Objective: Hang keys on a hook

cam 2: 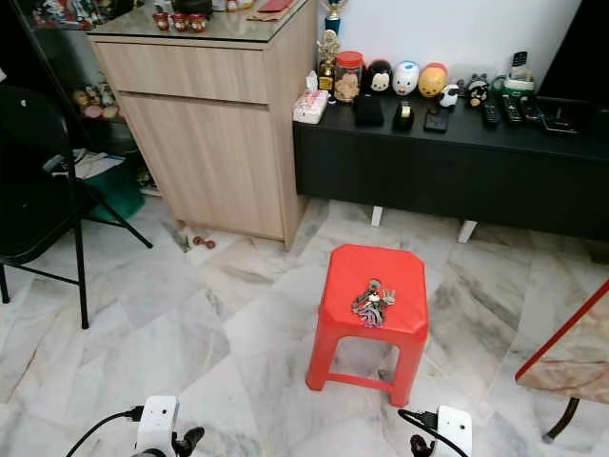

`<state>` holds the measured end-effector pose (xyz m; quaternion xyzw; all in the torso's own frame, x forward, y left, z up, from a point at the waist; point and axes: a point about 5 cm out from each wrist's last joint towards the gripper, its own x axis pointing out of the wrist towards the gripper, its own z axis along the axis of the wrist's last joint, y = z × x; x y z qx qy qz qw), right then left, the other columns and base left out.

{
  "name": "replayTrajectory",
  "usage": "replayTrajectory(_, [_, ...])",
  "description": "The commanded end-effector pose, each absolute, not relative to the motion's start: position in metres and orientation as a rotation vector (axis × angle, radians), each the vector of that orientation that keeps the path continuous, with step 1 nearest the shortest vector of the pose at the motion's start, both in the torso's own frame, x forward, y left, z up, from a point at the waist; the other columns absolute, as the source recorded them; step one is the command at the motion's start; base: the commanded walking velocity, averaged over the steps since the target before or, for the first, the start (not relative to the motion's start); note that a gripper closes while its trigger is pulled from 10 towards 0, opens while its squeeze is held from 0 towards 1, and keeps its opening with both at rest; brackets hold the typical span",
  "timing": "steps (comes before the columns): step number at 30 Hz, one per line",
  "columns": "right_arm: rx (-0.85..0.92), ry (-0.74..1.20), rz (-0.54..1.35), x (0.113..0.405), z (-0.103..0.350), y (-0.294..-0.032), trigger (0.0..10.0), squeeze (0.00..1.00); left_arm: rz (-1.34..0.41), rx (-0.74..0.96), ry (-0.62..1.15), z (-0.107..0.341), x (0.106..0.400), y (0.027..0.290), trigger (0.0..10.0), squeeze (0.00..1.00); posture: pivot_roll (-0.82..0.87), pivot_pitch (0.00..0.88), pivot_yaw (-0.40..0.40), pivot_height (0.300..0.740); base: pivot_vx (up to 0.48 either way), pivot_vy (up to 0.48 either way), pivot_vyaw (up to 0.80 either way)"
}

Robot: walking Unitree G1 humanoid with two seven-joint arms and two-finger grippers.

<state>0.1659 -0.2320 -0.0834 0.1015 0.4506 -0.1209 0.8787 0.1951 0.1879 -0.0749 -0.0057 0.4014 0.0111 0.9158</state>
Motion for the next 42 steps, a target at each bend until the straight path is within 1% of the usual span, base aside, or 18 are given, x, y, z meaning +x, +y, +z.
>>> replayTrajectory(1, [0.212,0.942,-0.261,0.164,-0.084,-0.234,10.0,0.00,0.043,-0.028,0.825,-0.074,0.197,0.189,10.0,0.00,0.10,0.039,-0.020,0.740,0.000,0.000,0.00])
replayTrajectory(12, [0.231,0.913,-0.250,0.166,-0.083,-0.231,10.0,0.00,0.065,-0.044,0.847,-0.077,0.191,0.193,10.0,0.00,0.12,0.018,-0.023,0.740,0.225,0.000,0.00])
replayTrajectory(15, [0.233,0.907,-0.248,0.168,-0.083,-0.226,10.0,0.00,0.064,-0.025,0.856,-0.077,0.188,0.201,10.0,0.00,0.13,0.032,-0.012,0.740,0.260,0.000,0.00])
replayTrajectory(20, [0.247,0.905,-0.229,0.170,-0.085,-0.216,10.0,0.00,0.043,0.014,0.872,-0.076,0.187,0.211,10.0,0.00,0.13,0.023,0.020,0.740,0.268,0.000,0.00])
replayTrajectory(24, [0.232,0.915,-0.200,0.170,-0.085,-0.211,10.0,0.00,0.029,0.040,0.868,-0.074,0.189,0.215,10.0,0.00,0.12,0.011,0.006,0.740,0.273,0.000,0.00])
replayTrajectory(27, [0.204,0.912,-0.163,0.173,-0.084,-0.212,10.0,0.00,0.038,0.026,0.853,-0.072,0.195,0.214,10.0,0.00,0.10,0.013,-0.011,0.740,0.273,0.000,0.00])
replayTrajectory(29, [0.179,0.902,-0.147,0.177,-0.081,-0.217,10.0,0.00,0.019,0.025,0.848,-0.072,0.198,0.206,10.0,0.00,0.10,0.019,-0.012,0.740,0.274,0.000,0.00])
replayTrajectory(31, [0.165,0.892,-0.156,0.178,-0.079,-0.221,10.0,0.00,-0.002,0.028,0.848,-0.072,0.199,0.201,10.0,0.00,0.10,0.023,-0.011,0.740,0.277,0.000,0.00])
replayTrajectory(33, [0.172,0.871,-0.213,0.179,-0.077,-0.227,10.0,0.00,-0.018,0.032,0.850,-0.073,0.198,0.197,10.0,0.00,0.10,0.037,-0.013,0.740,0.277,0.000,0.00])
replayTrajectory(37, [0.222,0.862,-0.259,0.178,-0.077,-0.231,10.0,0.00,0.027,0.002,0.863,-0.076,0.191,0.201,10.0,0.00,0.12,0.041,-0.033,0.740,0.276,0.000,0.00])
replayTrajectory(42, [0.187,0.885,-0.218,0.178,-0.077,-0.232,10.0,0.00,0.050,-0.014,0.872,-0.079,0.185,0.203,10.0,0.00,0.13,0.047,-0.039,0.740,0.276,0.000,0.00])
